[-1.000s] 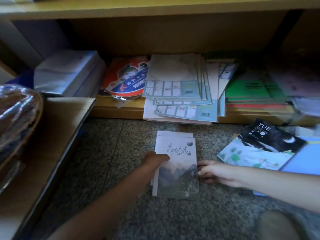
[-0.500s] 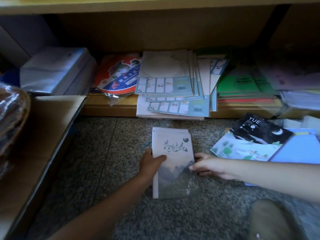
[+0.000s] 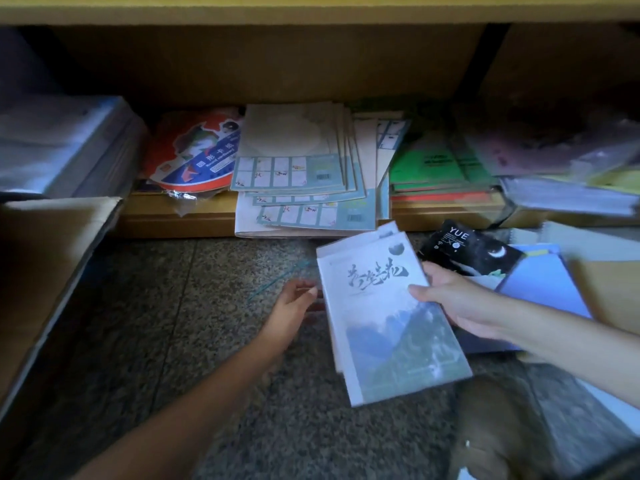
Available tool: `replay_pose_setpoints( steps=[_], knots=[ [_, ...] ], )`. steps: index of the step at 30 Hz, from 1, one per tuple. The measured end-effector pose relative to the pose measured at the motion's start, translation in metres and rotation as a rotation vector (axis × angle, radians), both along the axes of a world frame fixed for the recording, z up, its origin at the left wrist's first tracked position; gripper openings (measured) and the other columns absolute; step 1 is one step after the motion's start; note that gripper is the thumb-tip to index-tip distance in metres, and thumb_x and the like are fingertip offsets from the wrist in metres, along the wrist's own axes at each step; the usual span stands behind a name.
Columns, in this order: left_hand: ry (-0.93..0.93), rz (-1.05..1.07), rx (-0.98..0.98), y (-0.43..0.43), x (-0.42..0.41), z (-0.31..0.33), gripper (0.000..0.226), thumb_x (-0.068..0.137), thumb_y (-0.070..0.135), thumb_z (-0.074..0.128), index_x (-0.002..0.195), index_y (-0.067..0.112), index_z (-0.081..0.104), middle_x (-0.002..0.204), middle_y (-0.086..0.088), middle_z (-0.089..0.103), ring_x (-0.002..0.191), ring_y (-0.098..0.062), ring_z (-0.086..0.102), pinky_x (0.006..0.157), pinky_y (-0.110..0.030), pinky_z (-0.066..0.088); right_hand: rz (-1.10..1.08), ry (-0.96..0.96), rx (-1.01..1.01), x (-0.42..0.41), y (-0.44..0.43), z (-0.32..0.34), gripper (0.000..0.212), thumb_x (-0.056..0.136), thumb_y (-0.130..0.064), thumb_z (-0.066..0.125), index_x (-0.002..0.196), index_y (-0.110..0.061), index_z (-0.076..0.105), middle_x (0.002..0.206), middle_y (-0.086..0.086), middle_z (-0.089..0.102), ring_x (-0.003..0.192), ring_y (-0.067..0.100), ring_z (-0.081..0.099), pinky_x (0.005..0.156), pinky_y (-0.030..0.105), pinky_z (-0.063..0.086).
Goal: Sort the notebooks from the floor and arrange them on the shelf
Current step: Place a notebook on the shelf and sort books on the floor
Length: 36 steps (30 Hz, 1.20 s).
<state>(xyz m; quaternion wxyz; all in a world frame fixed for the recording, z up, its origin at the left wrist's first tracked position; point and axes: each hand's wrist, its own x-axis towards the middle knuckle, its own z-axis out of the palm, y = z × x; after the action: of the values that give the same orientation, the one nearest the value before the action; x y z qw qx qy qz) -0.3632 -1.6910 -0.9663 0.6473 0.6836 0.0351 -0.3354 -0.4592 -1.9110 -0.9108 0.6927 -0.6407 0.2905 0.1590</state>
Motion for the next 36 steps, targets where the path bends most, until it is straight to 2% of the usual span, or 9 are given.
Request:
replay_pose_setpoints(
  steps=[4, 8, 11, 14, 17, 22, 27, 31, 36],
  knots=[
    [0.334, -0.121, -0.049, -0.008, -0.013, -0.012, 0.018, 0.094, 0.014, 0.047, 0.104, 0.011, 0.062, 0.089, -0.008, 0.068, 0.070, -0.018, 0.064, 0.063, -0.029, 0.052, -0.057, 0.058, 0.111, -0.021, 0.004, -0.012, 0.031, 0.097, -0.005, 0.045, 0.123, -0.020, 0.047, 0.120, 0.005, 0.063, 0.105, 0.024, 0.062, 0.081, 0.040, 0.052],
    [0.414, -0.143, -0.141, -0.008, -0.024, -0.019, 0.026, 0.089, 0.018, 0.051, 0.109, 0.008, 0.065, 0.090, -0.008, 0.067, 0.072, -0.018, 0.062, 0.062, -0.027, 0.047, -0.117, 0.069, 0.183, -0.032, 0.014, -0.027, 0.030, 0.097, -0.004, 0.043, 0.119, -0.023, 0.052, 0.117, 0.006, 0.064, 0.104, 0.026, 0.062, 0.079, 0.040, 0.051],
    [0.310, -0.156, -0.102, -0.010, -0.032, -0.017, 0.026, 0.090, -0.003, 0.046, 0.103, 0.011, 0.065, 0.080, 0.000, 0.074, 0.067, -0.012, 0.069, 0.055, -0.024, 0.054, -0.136, 0.039, 0.110, -0.036, 0.013, -0.031, 0.028, 0.097, -0.001, 0.043, 0.110, -0.023, 0.055, 0.113, 0.007, 0.065, 0.101, 0.027, 0.062, 0.085, 0.041, 0.050],
    [0.211, -0.135, -0.071, -0.014, -0.039, -0.015, 0.027, 0.090, -0.010, 0.045, 0.104, 0.006, 0.062, 0.088, -0.003, 0.073, 0.072, -0.015, 0.071, 0.059, -0.027, 0.057, -0.077, -0.046, -0.188, -0.033, 0.003, -0.027, 0.031, 0.095, 0.001, 0.045, 0.103, -0.026, 0.058, 0.108, 0.003, 0.067, 0.098, 0.024, 0.063, 0.090, 0.041, 0.048],
    [0.164, -0.043, -0.075, -0.013, -0.032, -0.009, 0.022, 0.089, -0.011, 0.047, 0.101, 0.004, 0.059, 0.088, -0.010, 0.069, 0.067, -0.017, 0.069, 0.054, -0.028, 0.056, -0.124, -0.111, -0.293, -0.021, -0.017, -0.010, 0.029, 0.093, 0.004, 0.045, 0.103, -0.021, 0.058, 0.095, -0.001, 0.066, 0.087, 0.021, 0.061, 0.074, 0.030, 0.048],
    [-0.033, -0.143, -0.093, 0.003, -0.010, 0.022, 0.042, 0.069, -0.007, 0.069, 0.108, 0.004, 0.057, 0.088, -0.011, 0.069, 0.066, -0.013, 0.069, 0.053, -0.025, 0.055, -0.191, -0.191, -0.318, -0.006, -0.056, 0.015, 0.022, 0.096, -0.003, 0.044, 0.093, -0.018, 0.060, 0.089, 0.002, 0.066, 0.076, 0.016, 0.060, 0.068, 0.030, 0.042],
    [-0.236, -0.242, -0.034, 0.018, 0.004, 0.052, 0.038, 0.081, -0.006, 0.064, 0.115, 0.008, 0.054, 0.102, -0.013, 0.067, 0.090, -0.024, 0.065, 0.074, -0.032, 0.056, -0.489, -0.128, -0.143, -0.006, -0.067, 0.015, 0.022, 0.098, -0.019, 0.045, 0.080, -0.018, 0.059, 0.060, -0.007, 0.066, 0.060, 0.011, 0.060, 0.055, 0.020, 0.045],
    [-0.384, -0.192, -0.018, 0.017, 0.004, 0.064, 0.034, 0.087, -0.011, 0.053, 0.102, 0.019, 0.056, 0.098, -0.002, 0.068, 0.089, -0.016, 0.067, 0.075, -0.032, 0.057, -0.506, 0.025, 0.056, -0.014, -0.058, 0.021, 0.031, 0.098, -0.040, 0.043, 0.087, -0.019, 0.063, 0.059, -0.004, 0.069, 0.048, 0.009, 0.064, 0.042, 0.015, 0.046],
    [-0.157, -0.045, -0.086, 0.008, -0.001, 0.066, 0.023, 0.095, 0.003, 0.047, 0.102, 0.023, 0.055, 0.097, -0.004, 0.066, 0.085, -0.019, 0.065, 0.072, -0.044, 0.055, -0.532, -0.066, -0.038, -0.009, -0.042, 0.022, 0.036, 0.092, -0.050, 0.048, 0.091, -0.019, 0.065, 0.068, -0.004, 0.072, 0.056, 0.011, 0.067, 0.052, 0.021, 0.052]
  ],
)
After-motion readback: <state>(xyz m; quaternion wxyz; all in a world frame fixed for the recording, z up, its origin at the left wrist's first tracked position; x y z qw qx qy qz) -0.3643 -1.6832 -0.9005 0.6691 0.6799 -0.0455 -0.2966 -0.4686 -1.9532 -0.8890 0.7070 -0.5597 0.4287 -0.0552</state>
